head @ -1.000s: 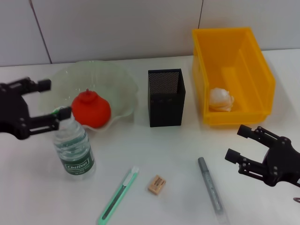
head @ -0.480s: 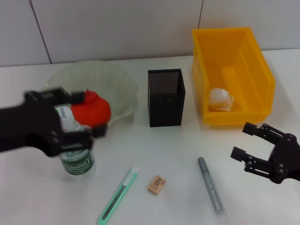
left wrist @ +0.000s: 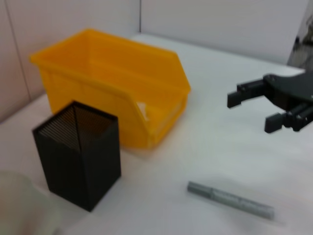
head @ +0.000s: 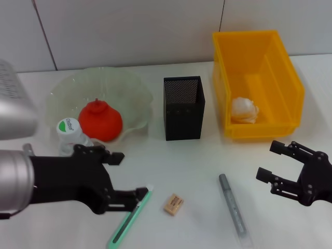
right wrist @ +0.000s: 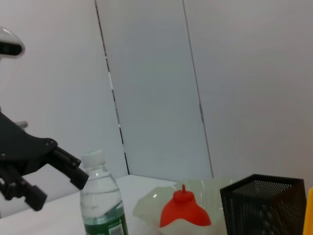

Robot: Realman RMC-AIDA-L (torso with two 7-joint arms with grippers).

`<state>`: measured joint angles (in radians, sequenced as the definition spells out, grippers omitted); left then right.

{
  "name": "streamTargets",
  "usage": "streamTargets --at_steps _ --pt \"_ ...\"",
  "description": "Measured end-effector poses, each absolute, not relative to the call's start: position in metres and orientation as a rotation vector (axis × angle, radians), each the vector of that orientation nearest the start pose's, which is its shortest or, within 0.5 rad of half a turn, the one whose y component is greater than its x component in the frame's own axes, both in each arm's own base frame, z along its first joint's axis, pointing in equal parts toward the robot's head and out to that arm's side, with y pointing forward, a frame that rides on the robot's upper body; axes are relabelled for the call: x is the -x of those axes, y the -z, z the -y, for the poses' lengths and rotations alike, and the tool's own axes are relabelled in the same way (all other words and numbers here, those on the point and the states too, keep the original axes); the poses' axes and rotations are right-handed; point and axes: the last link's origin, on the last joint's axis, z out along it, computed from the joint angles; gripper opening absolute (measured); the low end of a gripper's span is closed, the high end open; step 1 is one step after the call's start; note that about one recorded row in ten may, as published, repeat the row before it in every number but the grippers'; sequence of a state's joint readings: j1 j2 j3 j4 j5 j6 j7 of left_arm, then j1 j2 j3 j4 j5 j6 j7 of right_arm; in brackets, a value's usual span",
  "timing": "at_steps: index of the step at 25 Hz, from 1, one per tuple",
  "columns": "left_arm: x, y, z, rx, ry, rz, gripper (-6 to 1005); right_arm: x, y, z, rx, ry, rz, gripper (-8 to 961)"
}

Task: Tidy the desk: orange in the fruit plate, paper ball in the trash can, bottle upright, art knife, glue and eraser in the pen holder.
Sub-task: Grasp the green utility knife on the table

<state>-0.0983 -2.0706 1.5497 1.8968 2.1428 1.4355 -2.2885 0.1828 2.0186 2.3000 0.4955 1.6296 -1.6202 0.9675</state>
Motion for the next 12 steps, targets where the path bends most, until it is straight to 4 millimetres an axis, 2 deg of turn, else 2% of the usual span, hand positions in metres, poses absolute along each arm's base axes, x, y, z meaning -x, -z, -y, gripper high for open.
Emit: streamTargets --at_steps 12 --pt "0.126 0.031 -0.257 2.743 -0.25 0.554 802 -0.335 -0.013 -0.233 2.362 -0.915 -0.521 810"
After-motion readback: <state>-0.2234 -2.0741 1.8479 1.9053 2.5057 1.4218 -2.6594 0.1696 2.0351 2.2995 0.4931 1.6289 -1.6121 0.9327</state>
